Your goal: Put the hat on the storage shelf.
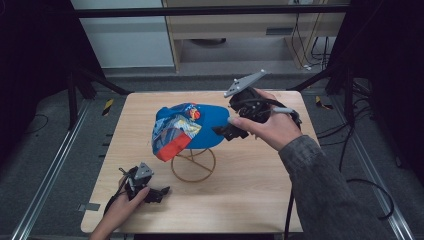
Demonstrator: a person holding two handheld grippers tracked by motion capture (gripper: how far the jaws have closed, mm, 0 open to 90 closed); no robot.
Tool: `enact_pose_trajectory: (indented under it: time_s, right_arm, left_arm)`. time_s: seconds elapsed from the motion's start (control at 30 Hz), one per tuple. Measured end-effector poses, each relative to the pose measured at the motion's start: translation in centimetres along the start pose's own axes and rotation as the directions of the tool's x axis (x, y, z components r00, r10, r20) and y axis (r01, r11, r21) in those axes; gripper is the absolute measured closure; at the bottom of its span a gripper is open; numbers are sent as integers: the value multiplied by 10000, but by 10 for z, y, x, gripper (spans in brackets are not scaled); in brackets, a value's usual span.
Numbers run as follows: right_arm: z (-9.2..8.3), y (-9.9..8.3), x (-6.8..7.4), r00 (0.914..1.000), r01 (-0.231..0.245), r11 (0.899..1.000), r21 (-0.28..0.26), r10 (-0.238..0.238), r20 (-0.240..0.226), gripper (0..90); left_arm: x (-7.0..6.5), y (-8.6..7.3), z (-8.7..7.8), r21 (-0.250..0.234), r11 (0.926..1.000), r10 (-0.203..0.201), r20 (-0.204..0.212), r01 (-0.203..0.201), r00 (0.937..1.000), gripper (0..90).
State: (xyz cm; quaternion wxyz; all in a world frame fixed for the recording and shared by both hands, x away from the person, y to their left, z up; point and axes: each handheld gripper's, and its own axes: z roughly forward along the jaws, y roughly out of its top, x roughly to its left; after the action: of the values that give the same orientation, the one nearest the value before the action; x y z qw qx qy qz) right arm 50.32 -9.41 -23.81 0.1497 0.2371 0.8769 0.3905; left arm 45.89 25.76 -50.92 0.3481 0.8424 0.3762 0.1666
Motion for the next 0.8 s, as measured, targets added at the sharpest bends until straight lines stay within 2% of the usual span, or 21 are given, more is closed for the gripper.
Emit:
enact_pose_trajectory:
  time_s: [0.2,0.4,0.8]
  right_arm:
    - [-12,-18,-5,9994,-315,9994,-169,317,132,49]
    - [-19,-42,-9,9988,-408,9986,-331,416,238,49]
    - [-30,-74,-20,9923,-941,9929,-726,995,744,47]
  left_arm:
    - [0,0,0,-11,10000,8,-16,-8,10000,0]
    - [0,0,0,-34,10000,1,-23,-1,10000,0]
    - [0,0,0,-43,10000,-9,-39,8,10000,0]
